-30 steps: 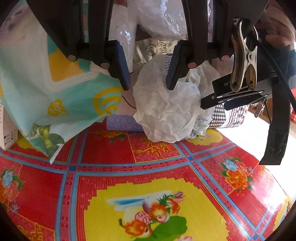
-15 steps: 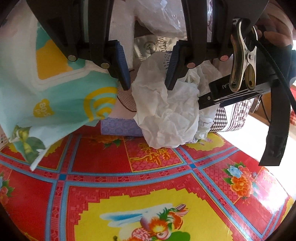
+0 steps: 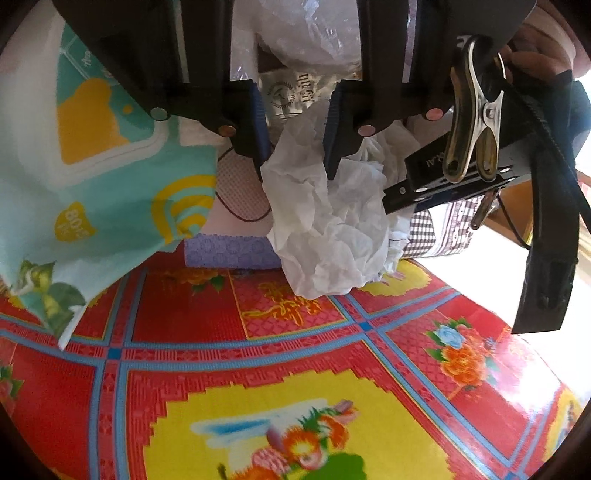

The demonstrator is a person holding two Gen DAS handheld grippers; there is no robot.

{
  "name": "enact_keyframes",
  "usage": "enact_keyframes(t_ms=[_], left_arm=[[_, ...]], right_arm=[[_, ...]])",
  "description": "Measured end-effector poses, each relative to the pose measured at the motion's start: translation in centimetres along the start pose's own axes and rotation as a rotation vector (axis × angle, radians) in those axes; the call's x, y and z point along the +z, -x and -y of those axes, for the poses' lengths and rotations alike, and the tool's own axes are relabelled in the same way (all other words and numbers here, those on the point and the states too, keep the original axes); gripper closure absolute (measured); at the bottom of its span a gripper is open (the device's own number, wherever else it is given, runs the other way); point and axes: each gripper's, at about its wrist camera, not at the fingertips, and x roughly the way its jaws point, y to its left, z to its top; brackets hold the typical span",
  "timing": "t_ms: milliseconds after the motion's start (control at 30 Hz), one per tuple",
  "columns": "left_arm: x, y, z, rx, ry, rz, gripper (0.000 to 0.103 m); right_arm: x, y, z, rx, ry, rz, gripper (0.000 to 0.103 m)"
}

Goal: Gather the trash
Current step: 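Close the left tool on the white plastic bag while the right tool grasps the crumpled tissue, then lift the bag and tissue in both tools and carry them over the red bucket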

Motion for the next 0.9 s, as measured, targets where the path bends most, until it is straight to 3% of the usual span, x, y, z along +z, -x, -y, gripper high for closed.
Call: enact_keyframes(t_ms=[467, 667, 900], left_arm=[[-0.9, 5.1, -0.1, -0.054, -0.024, 0.112, 0.083], [-2.6, 10.0, 0.3, -0.063, -0.042, 0.16, 0.083], [-4.4, 13.0, 0.5, -0.07, -0.069, 0.207, 0.083]], right_arm=[[-0.9, 5.8, -0.5, 0.021, 0.021, 0.113, 0.077], [-2.0, 8.8, -0.2, 0.028, 0.02, 0.15, 0.077], [-3.2, 11.1, -0.4, 0.036, 0.002, 0.184, 0.077]])
